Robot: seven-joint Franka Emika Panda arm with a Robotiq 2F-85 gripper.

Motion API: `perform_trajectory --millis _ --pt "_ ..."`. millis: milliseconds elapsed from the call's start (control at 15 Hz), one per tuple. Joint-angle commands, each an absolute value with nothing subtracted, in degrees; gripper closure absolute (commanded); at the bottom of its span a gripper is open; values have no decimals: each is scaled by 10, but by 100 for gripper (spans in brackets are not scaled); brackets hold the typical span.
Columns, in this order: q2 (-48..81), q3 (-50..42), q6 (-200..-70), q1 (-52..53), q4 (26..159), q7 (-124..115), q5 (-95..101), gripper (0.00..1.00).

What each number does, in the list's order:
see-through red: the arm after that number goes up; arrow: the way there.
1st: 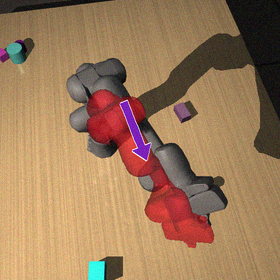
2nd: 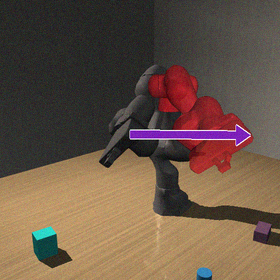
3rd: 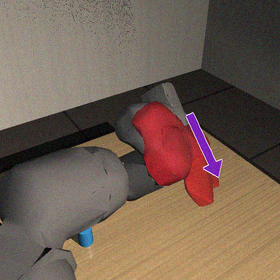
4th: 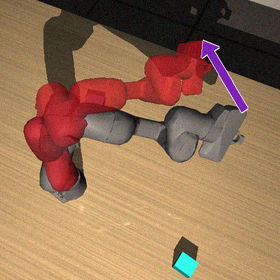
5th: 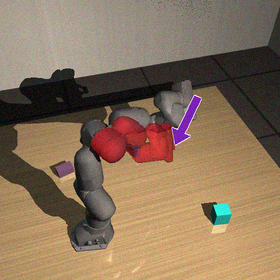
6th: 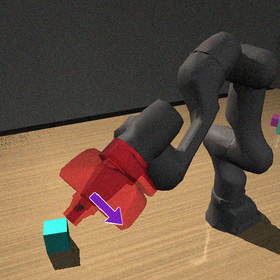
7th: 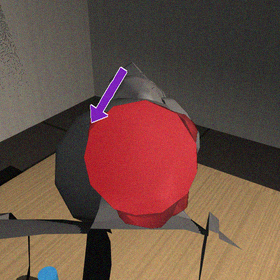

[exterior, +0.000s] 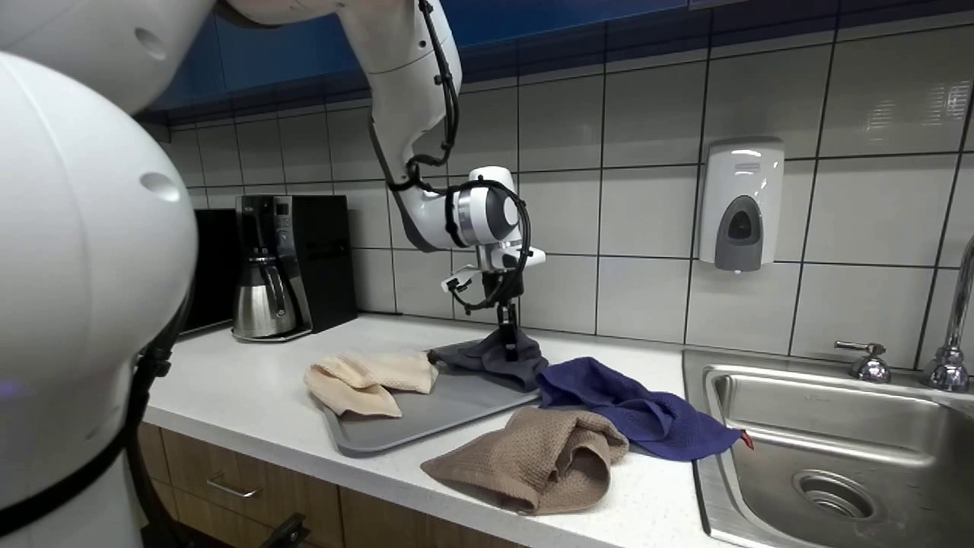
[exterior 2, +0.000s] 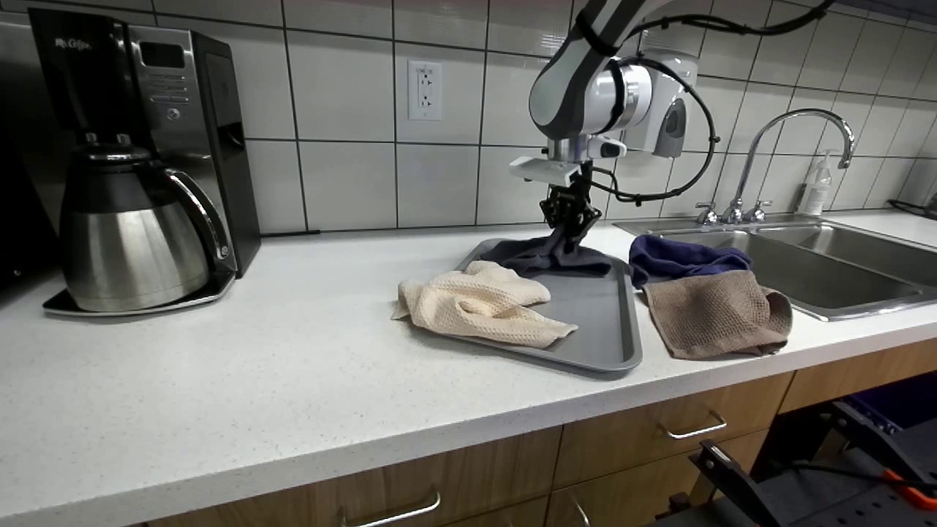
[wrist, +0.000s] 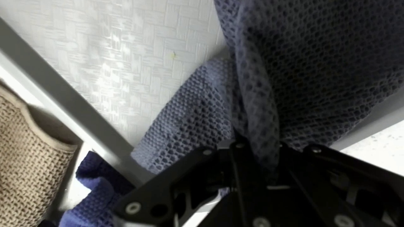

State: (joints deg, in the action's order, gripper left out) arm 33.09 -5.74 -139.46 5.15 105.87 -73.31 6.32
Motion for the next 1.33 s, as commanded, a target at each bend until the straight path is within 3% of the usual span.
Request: perform_trajectory --millis 0,1267 --pt "312 -64 -1378 56 1057 -715 51 98" --pt "225 -105 -1392 28 1091 -674 64 98"
